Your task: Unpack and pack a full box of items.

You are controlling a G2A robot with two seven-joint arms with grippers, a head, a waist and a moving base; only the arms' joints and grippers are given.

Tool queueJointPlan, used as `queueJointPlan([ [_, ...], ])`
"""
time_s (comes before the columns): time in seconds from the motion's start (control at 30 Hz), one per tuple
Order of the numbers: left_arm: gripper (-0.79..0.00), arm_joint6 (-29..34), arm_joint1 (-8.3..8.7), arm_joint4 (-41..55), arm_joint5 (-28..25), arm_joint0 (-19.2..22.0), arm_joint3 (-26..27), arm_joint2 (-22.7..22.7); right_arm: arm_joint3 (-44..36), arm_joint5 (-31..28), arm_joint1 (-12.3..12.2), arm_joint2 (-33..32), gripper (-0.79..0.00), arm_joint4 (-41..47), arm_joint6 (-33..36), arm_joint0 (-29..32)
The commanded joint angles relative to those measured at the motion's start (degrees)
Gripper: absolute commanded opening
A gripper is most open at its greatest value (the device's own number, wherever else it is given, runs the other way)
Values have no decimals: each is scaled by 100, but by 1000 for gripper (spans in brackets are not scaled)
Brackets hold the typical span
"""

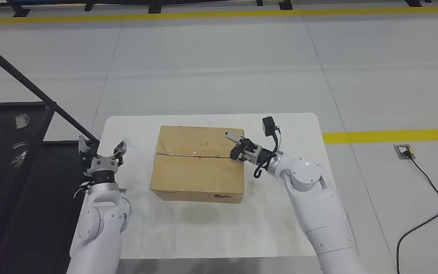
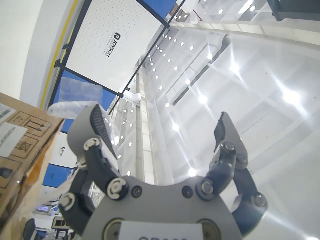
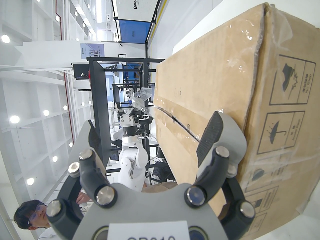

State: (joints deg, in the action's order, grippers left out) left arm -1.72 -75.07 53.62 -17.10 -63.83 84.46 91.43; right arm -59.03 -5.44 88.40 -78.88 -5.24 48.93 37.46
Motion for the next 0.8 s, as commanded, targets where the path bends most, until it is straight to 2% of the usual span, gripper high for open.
queueJointPlan([
  [0.0,0,35,-6,-48,-56,-104,173,13,0,0,0,0,0,0,0,0],
  [0.3,0,-206,-77,-544,-403,-268,579,-221,0,0,0,0,0,0,0,0],
  [0.47,0,-665,-146,-1218,-747,-205,626,-511,-95,2,-3,27,0,41,-58,101],
  [0.77,0,-1416,-295,-2476,-1363,-198,650,-1065,-701,215,-73,188,0,243,387,471],
])
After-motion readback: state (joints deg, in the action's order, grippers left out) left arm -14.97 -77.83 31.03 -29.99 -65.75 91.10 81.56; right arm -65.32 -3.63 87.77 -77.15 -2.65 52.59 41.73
